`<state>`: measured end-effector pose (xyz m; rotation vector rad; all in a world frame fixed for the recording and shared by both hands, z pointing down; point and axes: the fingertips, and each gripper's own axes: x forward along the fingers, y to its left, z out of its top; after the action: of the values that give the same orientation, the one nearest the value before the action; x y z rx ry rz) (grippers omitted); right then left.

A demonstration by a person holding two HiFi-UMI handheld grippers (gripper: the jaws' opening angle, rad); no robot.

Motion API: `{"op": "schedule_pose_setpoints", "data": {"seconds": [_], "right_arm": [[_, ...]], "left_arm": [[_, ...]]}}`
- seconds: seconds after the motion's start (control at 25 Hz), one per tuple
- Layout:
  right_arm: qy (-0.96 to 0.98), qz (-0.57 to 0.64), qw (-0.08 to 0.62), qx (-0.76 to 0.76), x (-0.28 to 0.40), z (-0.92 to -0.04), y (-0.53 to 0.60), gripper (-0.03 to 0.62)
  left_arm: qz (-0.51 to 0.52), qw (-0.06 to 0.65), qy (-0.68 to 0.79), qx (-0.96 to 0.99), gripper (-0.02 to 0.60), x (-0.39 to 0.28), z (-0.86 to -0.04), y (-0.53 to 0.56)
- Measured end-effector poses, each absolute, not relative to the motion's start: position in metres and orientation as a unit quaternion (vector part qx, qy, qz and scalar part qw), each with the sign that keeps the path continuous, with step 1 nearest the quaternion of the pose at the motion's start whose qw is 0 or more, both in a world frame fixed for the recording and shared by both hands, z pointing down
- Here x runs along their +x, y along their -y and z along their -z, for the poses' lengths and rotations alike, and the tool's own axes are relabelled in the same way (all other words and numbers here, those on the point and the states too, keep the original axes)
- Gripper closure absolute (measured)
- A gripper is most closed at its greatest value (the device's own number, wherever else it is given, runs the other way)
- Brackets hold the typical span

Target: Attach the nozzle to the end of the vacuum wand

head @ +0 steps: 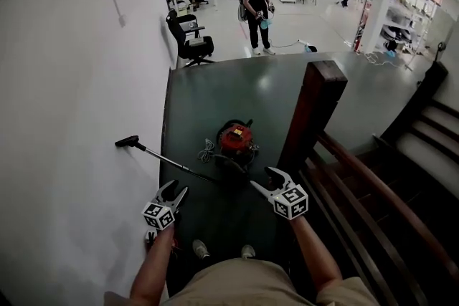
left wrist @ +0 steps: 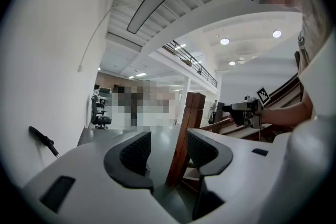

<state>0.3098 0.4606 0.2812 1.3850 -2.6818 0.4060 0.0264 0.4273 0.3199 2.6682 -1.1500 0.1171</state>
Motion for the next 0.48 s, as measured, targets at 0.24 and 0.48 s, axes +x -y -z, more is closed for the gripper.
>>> {"op": "schedule_pose_setpoints", "data": {"seconds": [0.24, 0.48], "right_arm": [[0.863, -0.137, 0.055, 0.483, 0.332, -0.289, -0.462, 0.303], [0.851, -0.16, 0.066, 0.496, 0.343, -0.316, -0.473, 0.303]], "left_arm": [[-0.059, 0.11, 0.412, 0.903, 0.364, 0.001, -0.329, -0.413], [-0.08, 0.133, 0.429, 0.89, 0.365, -0.013, -0.36, -0.426]]}}
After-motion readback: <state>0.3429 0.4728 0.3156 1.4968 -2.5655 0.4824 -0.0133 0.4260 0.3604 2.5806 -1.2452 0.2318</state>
